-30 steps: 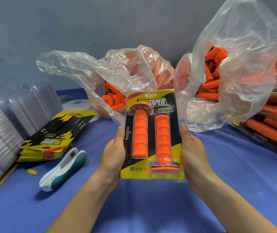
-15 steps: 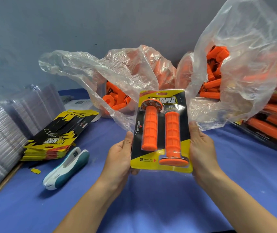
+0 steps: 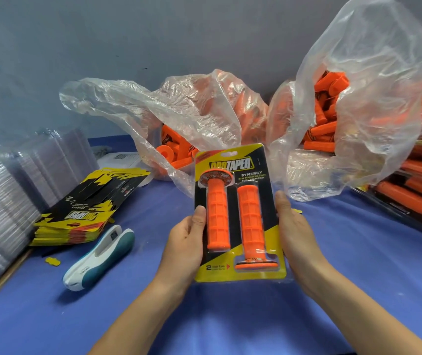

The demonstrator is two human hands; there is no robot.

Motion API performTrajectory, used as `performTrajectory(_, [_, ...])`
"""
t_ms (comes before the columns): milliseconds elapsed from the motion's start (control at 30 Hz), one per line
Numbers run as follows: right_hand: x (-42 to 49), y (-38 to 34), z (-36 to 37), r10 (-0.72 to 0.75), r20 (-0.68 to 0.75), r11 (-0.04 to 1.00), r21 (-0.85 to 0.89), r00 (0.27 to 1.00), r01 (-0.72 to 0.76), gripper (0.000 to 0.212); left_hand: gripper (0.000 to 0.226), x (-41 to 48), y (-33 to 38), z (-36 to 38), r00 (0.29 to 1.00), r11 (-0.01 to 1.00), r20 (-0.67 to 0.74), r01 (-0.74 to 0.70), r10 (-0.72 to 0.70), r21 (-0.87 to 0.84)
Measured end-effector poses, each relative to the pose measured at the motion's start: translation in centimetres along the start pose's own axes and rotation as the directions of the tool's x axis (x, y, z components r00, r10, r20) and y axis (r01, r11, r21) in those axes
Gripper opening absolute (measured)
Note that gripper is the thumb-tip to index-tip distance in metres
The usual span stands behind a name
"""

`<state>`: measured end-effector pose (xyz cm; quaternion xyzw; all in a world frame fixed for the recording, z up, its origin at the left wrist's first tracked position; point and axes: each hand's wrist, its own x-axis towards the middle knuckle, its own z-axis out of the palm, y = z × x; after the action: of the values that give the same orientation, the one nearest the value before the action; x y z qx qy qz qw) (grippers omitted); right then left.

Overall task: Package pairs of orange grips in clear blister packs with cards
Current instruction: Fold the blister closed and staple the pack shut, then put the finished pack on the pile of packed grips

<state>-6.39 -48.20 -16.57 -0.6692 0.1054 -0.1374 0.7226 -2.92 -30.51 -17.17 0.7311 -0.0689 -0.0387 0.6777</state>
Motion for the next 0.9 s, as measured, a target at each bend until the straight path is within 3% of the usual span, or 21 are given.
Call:
performTrajectory(100, [0.0, -0.8, -0.3, -0.015, 0.104, 0.999, 0.033, 0.994, 0.011, 0.052, 0.058, 0.2, 0.6, -0.1, 0.998, 0.997, -0.008, -0.065, 0.065, 0.034])
performTrajectory(233, [-0.5, -1.3, -0.9, -0.127, 0.002, 0.988, -0.089, 0.992, 0.126, 0.066, 0.053, 0.3, 1.2, 0.6, 0.984, 0.978, -0.037, -0.167, 0.173, 0.121])
performTrajectory(400, [-1.0, -2.5, -2.7, -0.207, -0.03, 0.978, -0.033, 0.978, 0.206, 0.058, 0.056, -0.5, 2.1, 3.0, 0.995, 0.994, 0.069, -0.07, 0.076, -0.083])
performTrajectory(533, [-0.8, -3.5, -4.9, -0.255, -0.065, 0.966, 0.013, 0.965, 0.257, 0.054, 0.043, -1.6, 3.5, 5.0, 0.99, 0.982, 0.086, -0.093, 0.108, -0.167])
performTrajectory(667, [-0.5, -5.1, -8.2, -0.29, -0.18, 0.936, 0.151, 0.94, 0.317, 0.042, 0.023, -3.7, 5.3, 7.0, 0.951, 0.979, 0.263, -0.124, 0.163, -0.159])
performTrajectory(767, [-0.4, -6.6, -11.1, -0.295, -0.273, 0.899, 0.244, 0.916, 0.363, 0.041, 0.026, -4.9, 7.3, 10.0, 0.923, 0.951, 0.272, -0.215, 0.273, -0.223])
performTrajectory(900, [0.2, -8.4, -15.2, -0.205, -0.26, 0.798, 0.514, 0.944, 0.315, 0.063, 0.024, -4.5, 11.0, 14.7, 0.849, 0.888, 0.269, -0.41, 0.454, -0.207])
